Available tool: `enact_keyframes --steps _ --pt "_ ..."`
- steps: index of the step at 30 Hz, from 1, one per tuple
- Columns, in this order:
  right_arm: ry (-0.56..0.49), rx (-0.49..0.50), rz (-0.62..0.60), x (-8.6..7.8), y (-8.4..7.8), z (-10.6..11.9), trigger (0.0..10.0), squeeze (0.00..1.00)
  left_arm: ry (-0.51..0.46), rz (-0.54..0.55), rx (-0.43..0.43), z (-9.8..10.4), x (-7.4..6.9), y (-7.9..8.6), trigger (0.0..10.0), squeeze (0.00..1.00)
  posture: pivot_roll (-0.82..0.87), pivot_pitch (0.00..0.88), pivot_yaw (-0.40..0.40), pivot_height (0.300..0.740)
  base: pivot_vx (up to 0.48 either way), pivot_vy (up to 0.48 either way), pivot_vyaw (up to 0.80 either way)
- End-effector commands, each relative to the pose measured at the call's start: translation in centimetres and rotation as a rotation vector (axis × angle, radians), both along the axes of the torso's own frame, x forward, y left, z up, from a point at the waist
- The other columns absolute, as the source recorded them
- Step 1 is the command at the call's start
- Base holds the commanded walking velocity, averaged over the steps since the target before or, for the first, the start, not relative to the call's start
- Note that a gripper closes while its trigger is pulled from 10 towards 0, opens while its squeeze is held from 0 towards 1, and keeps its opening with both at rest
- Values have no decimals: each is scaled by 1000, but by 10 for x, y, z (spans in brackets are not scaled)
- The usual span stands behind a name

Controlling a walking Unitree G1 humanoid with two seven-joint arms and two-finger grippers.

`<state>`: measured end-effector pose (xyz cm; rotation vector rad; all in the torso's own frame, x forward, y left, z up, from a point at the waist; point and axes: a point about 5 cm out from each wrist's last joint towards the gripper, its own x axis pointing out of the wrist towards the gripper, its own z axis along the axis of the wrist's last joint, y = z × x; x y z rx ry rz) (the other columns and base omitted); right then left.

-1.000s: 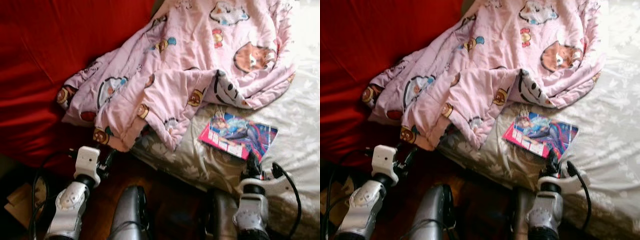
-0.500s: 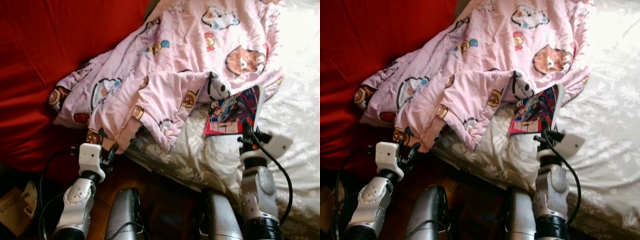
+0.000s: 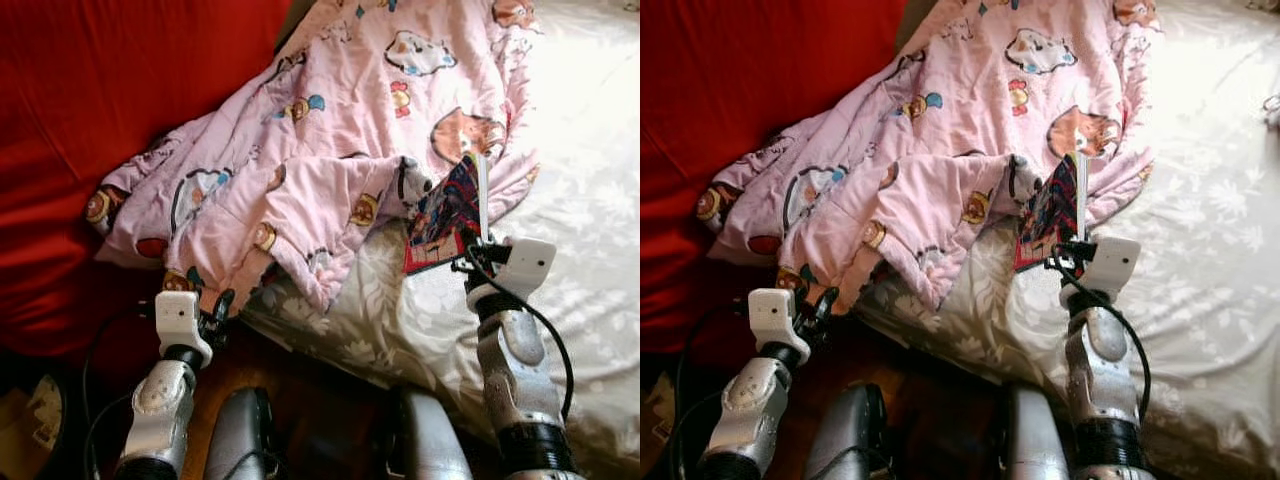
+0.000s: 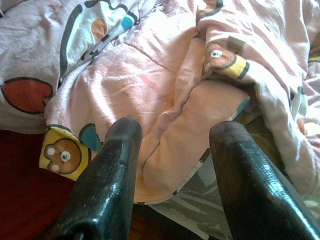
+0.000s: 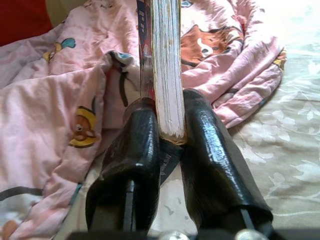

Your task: Clean up the room

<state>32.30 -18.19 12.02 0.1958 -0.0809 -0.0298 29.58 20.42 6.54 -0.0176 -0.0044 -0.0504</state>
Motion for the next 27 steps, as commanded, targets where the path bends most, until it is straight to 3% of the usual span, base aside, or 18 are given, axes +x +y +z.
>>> enact_keyframes --steps 1,8,27 --pt "-36 -5 -3 -2 1 8 10000 0 19 16 -10 -6 -4 3 10000 0 -7 204 -9 681 0 0 0" --pt "-10 -6 -14 -6 -3 2 10000 0 22 24 -29 -7 -4 3 10000 0 -12 186 -11 701 0 0 0" --pt "19 36 -25 -6 0 0 10000 0 39 39 -41 -13 -8 9 10000 0 -6 194 -24 701 0 0 0"
